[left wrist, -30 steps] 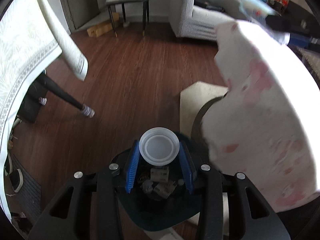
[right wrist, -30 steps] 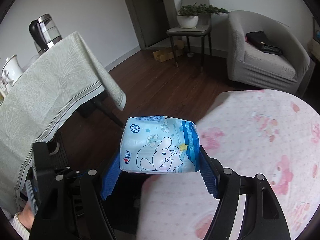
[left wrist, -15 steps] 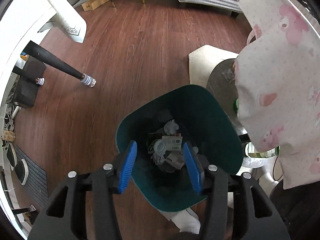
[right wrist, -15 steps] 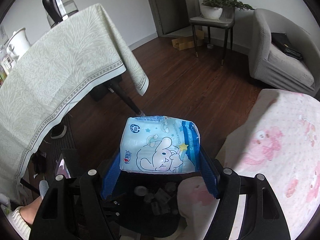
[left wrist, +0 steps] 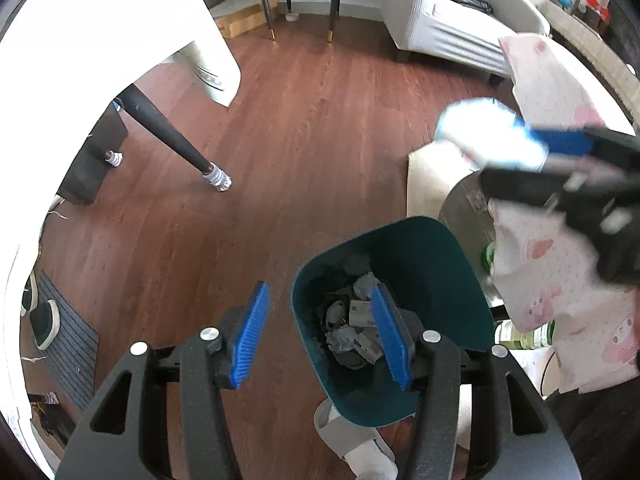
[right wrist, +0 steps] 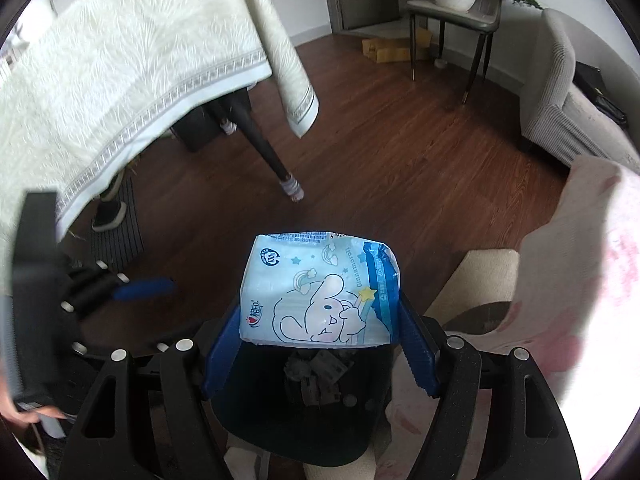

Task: Collect trash
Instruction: 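Lower the blue-and-white pack into the bin and open the right gripper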

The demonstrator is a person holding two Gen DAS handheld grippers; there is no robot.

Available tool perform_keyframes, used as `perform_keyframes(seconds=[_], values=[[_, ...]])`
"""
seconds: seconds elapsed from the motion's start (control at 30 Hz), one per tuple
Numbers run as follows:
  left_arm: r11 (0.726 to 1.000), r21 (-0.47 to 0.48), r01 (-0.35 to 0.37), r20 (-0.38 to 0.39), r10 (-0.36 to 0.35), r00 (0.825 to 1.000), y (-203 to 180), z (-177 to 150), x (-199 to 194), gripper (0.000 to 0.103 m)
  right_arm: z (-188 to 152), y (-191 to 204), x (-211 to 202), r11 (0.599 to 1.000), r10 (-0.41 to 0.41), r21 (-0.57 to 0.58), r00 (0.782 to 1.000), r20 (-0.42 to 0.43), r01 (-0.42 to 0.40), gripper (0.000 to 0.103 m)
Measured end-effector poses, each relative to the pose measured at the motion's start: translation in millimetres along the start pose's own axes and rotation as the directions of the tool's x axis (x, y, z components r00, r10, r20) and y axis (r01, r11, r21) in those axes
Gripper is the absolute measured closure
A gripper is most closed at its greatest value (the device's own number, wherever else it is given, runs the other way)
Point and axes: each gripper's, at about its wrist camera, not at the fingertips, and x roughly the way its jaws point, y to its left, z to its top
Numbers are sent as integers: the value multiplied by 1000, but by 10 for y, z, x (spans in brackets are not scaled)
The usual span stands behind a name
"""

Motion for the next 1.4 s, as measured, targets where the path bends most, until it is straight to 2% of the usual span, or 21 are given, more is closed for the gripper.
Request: perform_keyframes(seconds=[0.13,0.43,0.5,0.67,0.77,0.83,0.97,1.03,1.17,1.2,1.27,1.4], values=[[1000,-21,-16,24,17,1000,95,9,-102,49,-80,74,241,1000,-18,-20,998,-63,17,30],[997,-79,-4,115,13,993,238,19,-367,60,-346,288,634,996,-27,-85,982,-189,11,29],[996,-90,4,131,7,991,248,21,-419,61,-439,319,699,995,-30,-100,974,-223,8,28],[994,-106,11,191,10,982,216,23,-607,61,-621,399,732,990,-73,-135,966,-247,41,23],[993,-116,32,243,-3,970,193,-8,-747,54,-641,407,592,990,-79,-135,973,-215,51,22],[995,-99,8,274,19,961,136,-27,-841,52,-631,405,468,991,-70,-124,981,-179,48,22],[993,-112,21,335,18,942,108,-88,-1085,38,-547,448,12,993,-55,-110,997,-55,49,22],[993,-118,17,365,27,931,74,-122,-1217,33,-543,450,-215,993,-53,-104,999,-1,52,27],[994,-109,17,451,35,892,-38,-266,-1555,24,-609,436,-702,994,-56,-85,995,86,63,28],[994,-109,17,470,36,882,-55,-317,-1634,19,-628,417,-817,996,-47,-73,993,107,55,28],[993,-113,28,492,31,870,-91,-400,-1753,11,-728,350,-1091,997,-53,-42,987,153,60,28],[994,-106,-9,519,63,852,-243,-551,-1935,7,-928,200,-1586,992,-128,16,963,237,128,28]])
